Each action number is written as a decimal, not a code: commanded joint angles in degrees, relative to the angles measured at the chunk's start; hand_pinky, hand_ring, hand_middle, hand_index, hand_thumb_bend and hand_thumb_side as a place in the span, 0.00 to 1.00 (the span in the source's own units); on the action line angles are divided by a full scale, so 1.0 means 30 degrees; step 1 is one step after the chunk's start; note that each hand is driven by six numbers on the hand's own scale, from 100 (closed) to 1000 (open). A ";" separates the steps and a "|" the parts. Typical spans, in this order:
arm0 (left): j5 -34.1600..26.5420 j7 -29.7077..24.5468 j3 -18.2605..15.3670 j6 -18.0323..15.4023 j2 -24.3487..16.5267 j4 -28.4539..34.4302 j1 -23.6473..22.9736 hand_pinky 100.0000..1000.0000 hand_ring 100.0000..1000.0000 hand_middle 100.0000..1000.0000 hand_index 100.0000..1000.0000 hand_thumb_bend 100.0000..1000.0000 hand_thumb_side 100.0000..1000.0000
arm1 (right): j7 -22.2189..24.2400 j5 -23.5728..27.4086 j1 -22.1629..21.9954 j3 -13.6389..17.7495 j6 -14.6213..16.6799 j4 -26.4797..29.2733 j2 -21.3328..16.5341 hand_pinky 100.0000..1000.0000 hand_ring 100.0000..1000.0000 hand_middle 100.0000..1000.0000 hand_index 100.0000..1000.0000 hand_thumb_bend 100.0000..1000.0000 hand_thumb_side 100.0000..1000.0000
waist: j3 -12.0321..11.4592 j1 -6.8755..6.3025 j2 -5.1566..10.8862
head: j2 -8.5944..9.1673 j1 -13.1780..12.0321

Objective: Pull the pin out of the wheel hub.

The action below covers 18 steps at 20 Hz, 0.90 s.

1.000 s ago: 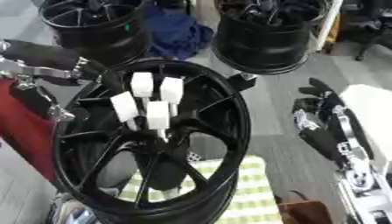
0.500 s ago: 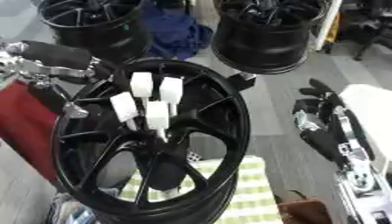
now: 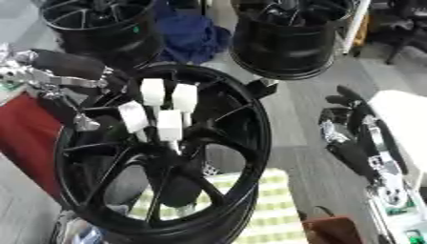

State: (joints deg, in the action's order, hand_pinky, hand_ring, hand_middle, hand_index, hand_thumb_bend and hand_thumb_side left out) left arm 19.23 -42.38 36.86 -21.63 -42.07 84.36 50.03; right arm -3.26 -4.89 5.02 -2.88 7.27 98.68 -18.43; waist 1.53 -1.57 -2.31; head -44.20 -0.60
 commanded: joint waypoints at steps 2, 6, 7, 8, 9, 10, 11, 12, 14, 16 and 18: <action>0.0237 -0.3195 0.0158 -0.3451 -0.0096 -0.0171 0.0453 0.67 0.00 0.81 0.91 0.06 0.00 | 0.0092 0.0001 0.0235 0.0020 0.0073 0.0143 -0.0309 0.76 0.74 0.77 0.94 0.00 0.35 | 0.0050 -0.0006 0.0145 | 0.0027 0.0000; 0.0424 -0.3195 0.0340 -0.3689 0.0016 -0.0443 0.0407 0.67 0.00 0.81 0.91 0.06 0.00 | 0.0097 0.0008 0.0243 0.0019 0.0081 0.0135 -0.0305 0.76 0.74 0.77 0.94 0.00 0.35 | 0.0090 -0.0025 0.0141 | 0.0027 0.0028; 0.0477 -0.3195 0.0378 -0.3750 0.0032 -0.0501 0.0400 0.67 0.00 0.81 0.91 0.06 0.00 | 0.0102 0.0010 0.0243 0.0018 0.0083 0.0131 -0.0306 0.76 0.74 0.77 0.94 0.00 0.35 | 0.0096 -0.0029 0.0141 | 0.0027 0.0030; 0.0542 -0.3195 0.0412 -0.3815 0.0046 -0.0557 0.0396 0.67 0.00 0.81 0.91 0.06 0.00 | 0.0104 0.0012 0.0244 0.0019 0.0085 0.0129 -0.0307 0.76 0.74 0.77 0.94 0.00 0.35 | 0.0100 -0.0033 0.0141 | 0.0027 0.0033; 0.0618 -0.3195 0.0442 -0.3870 0.0062 -0.0617 0.0391 0.66 0.00 0.81 0.90 0.06 0.00 | 0.0103 0.0013 0.0246 0.0022 0.0085 0.0126 -0.0309 0.76 0.74 0.77 0.94 0.00 0.35 | 0.0104 -0.0036 0.0141 | 0.0027 0.0039; 0.0686 -0.3195 0.0458 -0.3919 0.0082 -0.0678 0.0388 0.66 0.00 0.81 0.90 0.06 0.00 | 0.0102 0.0014 0.0248 0.0023 0.0086 0.0124 -0.0310 0.76 0.74 0.77 0.94 0.00 0.35 | 0.0106 -0.0038 0.0141 | 0.0027 0.0045; 0.0745 -0.3195 0.0470 -0.3962 0.0100 -0.0737 0.0384 0.65 0.00 0.80 0.90 0.05 0.00 | 0.0104 0.0015 0.0249 0.0022 0.0088 0.0122 -0.0308 0.76 0.74 0.77 0.94 0.00 0.35 | 0.0110 -0.0039 0.0141 | 0.0027 0.0050; 0.0815 -0.3195 0.0486 -0.3996 0.0122 -0.0802 0.0376 0.65 0.00 0.79 0.90 0.05 0.00 | 0.0110 0.0019 0.0247 0.0019 0.0090 0.0118 -0.0303 0.76 0.74 0.77 0.94 0.00 0.35 | 0.0116 -0.0041 0.0142 | 0.0027 0.0060; 0.0870 -0.3195 0.0482 -0.4041 0.0183 -0.0920 0.0361 0.64 0.00 0.78 0.89 0.04 0.00 | 0.0120 0.0019 0.0244 0.0019 0.0093 0.0109 -0.0292 0.76 0.74 0.77 0.94 0.00 0.35 | 0.0131 -0.0040 0.0144 | 0.0027 0.0076; 0.0868 -0.3195 0.0489 -0.4050 0.0245 -0.1025 0.0362 0.63 0.00 0.76 0.88 0.03 0.00 | 0.0124 0.0016 0.0247 0.0025 0.0099 0.0102 -0.0285 0.76 0.74 0.77 0.94 0.00 0.35 | 0.0154 -0.0040 0.0147 | 0.0027 0.0089; 0.0776 -0.3195 0.0481 -0.4019 0.0344 -0.1125 0.0404 0.62 0.00 0.72 0.85 0.01 0.00 | 0.0120 0.0016 0.0245 0.0034 0.0101 0.0091 -0.0282 0.76 0.74 0.77 0.94 0.00 0.35 | 0.0175 -0.0039 0.0152 | 0.0027 0.0097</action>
State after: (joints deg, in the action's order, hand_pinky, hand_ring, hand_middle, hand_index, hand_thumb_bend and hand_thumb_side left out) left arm 21.48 -41.25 38.28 -22.77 -40.30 81.03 50.04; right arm -3.02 -4.88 5.04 -2.88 7.51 98.60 -18.43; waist 2.01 -1.72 -2.31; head -44.20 -0.39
